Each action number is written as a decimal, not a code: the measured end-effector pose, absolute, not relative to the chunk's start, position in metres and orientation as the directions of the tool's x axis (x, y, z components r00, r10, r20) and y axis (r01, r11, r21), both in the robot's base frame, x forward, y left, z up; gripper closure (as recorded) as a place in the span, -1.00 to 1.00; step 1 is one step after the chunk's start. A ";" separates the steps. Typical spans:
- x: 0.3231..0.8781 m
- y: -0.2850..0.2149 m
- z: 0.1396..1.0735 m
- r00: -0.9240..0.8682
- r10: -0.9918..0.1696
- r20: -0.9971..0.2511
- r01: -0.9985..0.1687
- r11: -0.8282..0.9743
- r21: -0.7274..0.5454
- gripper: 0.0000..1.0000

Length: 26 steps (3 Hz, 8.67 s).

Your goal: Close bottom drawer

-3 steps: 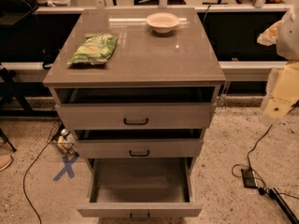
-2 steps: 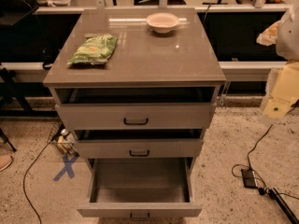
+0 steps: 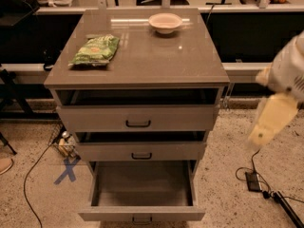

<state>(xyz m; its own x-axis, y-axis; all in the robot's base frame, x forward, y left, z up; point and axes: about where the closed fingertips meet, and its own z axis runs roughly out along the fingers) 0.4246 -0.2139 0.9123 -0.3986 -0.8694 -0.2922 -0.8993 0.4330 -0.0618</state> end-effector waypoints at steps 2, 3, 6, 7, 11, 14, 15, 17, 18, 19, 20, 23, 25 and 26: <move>0.387 -0.156 0.754 -0.664 -0.634 -0.397 -0.747 0.592 0.304 -1.00; 0.360 -0.098 0.664 -0.728 -0.581 -0.363 -0.681 0.556 0.477 -1.00; 0.353 -0.094 0.604 -0.781 -0.532 -0.326 -0.618 0.585 0.526 -1.00; 0.357 -0.084 0.526 -0.842 -0.454 -0.292 -0.533 0.611 0.586 -1.00; 0.347 -0.025 0.327 -0.931 -0.275 -0.241 -0.358 0.549 0.756 -0.96; 0.399 -0.065 0.206 -0.961 -0.069 -0.267 -0.251 0.621 0.743 0.57; 0.401 -0.065 0.206 -0.961 -0.067 -0.269 -0.251 0.620 0.743 0.99; 0.422 -0.065 0.196 -0.955 -0.033 -0.296 -0.246 0.649 0.720 1.00; 0.447 -0.065 0.187 -0.944 0.008 -0.329 -0.241 0.665 0.707 1.00; 0.447 -0.065 0.187 -0.944 0.008 -0.329 -0.241 0.665 0.707 1.00; 0.507 -0.064 0.191 -0.914 0.043 -0.403 -0.271 0.673 0.688 1.00; 0.537 -0.058 0.185 -0.904 0.041 -0.426 -0.292 0.668 0.684 1.00; 0.615 -0.040 0.194 -0.845 0.100 -0.526 -0.340 0.659 0.671 1.00; 0.614 -0.040 0.194 -0.845 0.100 -0.526 -0.340 0.659 0.671 1.00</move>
Offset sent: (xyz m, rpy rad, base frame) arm -0.0960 0.1133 -0.3231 0.4629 0.5298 -0.3635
